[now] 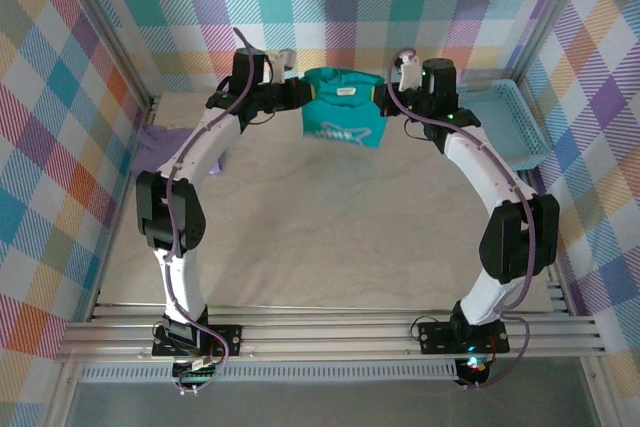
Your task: Fold the inside-out t-shirt
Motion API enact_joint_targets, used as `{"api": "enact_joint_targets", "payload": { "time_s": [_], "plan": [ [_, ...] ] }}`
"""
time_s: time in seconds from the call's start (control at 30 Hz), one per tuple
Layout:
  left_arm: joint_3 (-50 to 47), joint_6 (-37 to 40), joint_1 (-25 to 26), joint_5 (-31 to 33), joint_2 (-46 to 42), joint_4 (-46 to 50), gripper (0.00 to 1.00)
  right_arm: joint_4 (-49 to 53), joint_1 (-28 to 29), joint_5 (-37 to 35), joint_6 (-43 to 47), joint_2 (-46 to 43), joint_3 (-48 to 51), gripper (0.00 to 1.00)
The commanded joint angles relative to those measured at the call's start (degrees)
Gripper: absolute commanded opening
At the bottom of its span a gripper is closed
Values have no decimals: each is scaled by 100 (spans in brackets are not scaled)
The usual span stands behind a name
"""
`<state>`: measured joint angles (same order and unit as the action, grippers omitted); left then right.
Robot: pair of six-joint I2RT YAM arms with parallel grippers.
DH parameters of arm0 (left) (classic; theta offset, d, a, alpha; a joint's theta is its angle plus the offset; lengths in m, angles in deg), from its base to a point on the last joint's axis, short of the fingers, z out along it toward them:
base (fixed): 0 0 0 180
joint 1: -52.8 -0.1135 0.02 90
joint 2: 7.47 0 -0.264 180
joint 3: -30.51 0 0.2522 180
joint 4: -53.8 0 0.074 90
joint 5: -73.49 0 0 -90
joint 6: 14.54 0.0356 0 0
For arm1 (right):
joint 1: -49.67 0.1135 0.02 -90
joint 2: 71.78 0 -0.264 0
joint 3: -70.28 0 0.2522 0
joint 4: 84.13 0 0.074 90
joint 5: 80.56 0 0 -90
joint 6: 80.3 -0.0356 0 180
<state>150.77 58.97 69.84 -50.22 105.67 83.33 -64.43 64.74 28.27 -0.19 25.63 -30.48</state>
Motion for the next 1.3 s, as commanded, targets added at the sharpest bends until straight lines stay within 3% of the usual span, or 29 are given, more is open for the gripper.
{"api": "enact_joint_targets", "payload": {
  "time_s": [0.0, 0.17, 0.33, 0.57, 0.83, 1.27],
  "plan": [
    [-620, 27, -38, 36, -218, -154, 0, -156, 5, 438, 272, -224, 435, 0],
    [-2419, -240, 167, 31, -1036, -917, 0, -467, 10, 833, -79, -861, 1734, 0],
    [-4203, -461, 665, 144, -2248, -1247, 0, -201, 74, 920, -671, -2079, 3229, 0],
    [-5645, -848, 1572, 772, -3151, -1290, 0, 527, 131, 681, -941, -3410, 4532, 0],
    [-5760, -1057, 1750, 982, -2866, -1284, 0, 689, 128, 503, -802, -2997, 4534, 0],
    [-4876, -948, 1585, 1372, -1393, -814, 1, 1096, 126, 69, -407, -1115, 3527, 0]
  ]
}}
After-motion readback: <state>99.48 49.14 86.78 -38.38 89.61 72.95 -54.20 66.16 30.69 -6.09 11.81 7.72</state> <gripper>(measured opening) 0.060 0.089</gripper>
